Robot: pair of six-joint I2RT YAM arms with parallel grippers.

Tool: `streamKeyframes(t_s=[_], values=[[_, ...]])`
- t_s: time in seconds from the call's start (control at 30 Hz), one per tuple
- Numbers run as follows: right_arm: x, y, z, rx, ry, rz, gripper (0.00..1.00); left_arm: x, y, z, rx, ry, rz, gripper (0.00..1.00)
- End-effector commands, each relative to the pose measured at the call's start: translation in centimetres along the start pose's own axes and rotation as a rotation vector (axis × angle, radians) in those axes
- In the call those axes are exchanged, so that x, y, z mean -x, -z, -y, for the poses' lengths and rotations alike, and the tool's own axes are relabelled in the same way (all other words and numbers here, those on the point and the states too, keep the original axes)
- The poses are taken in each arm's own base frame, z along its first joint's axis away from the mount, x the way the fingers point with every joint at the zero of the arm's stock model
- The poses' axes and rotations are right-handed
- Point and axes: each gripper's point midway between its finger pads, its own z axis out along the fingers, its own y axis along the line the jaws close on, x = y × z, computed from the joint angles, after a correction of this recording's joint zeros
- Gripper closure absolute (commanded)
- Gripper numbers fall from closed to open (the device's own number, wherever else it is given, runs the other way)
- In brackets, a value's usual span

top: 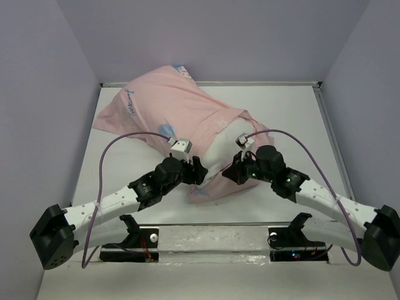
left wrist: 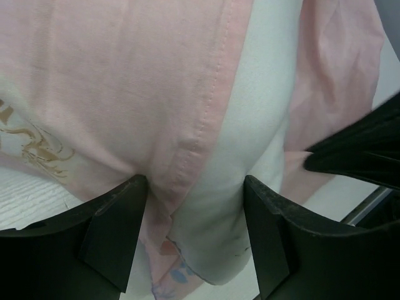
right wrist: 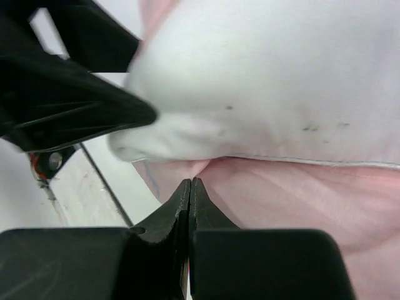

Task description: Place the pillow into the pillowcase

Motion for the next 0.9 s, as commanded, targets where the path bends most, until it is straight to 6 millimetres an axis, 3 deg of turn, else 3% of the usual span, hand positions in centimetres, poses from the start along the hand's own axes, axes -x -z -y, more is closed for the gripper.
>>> streamKeyframes(t_s=[0.0,0.1,0.2,0.37,0.47,0.57,0.63,0.73,0.87], values=[[1.0,2.8,-4.2,0.142,0.069,0.001,1.0,3.4,-1.2,0.8,0.024,0.008,0.111,0.27],[0.7,4.2,-8.2,0.266,0.13,-0.054,1.0,4.9,-1.6,1.1,0.039,0.02,0.156,0.27],[-2.4,4.9,-12.5,0.361,0.26,-0.197,1.0,7.1,-2.0,1.8,0.044,0.037,0.203,0.28],[-2.7,4.6,-13.8,0.366,0.359,-0.223,1.0,7.9,-3.4,2.6,0.026,0.036,0.212,0.31],[0.4,4.8,-14.3,0.346,0.396,-0.103,1.0,6.0,-5.1,2.6,0.018,0.026,0.156,0.31],[5.7,5.9,-13.6,0.221,0.406,0.106,1.0,3.5,-5.9,2.4,0.011,0.027,0.095,0.32],[9.0,6.8,-11.7,0.069,0.403,0.226,1.0,2.2,-5.1,2.3,-0.009,0.028,0.071,0.32],[12.0,7.7,-10.8,-0.032,0.41,0.326,1.0,1.2,-3.3,1.7,-0.02,0.05,0.059,0.34],[14.8,7.3,-12.9,0.029,0.459,0.439,1.0,-0.1,-1.7,2.4,-0.065,0.051,0.009,0.34]])
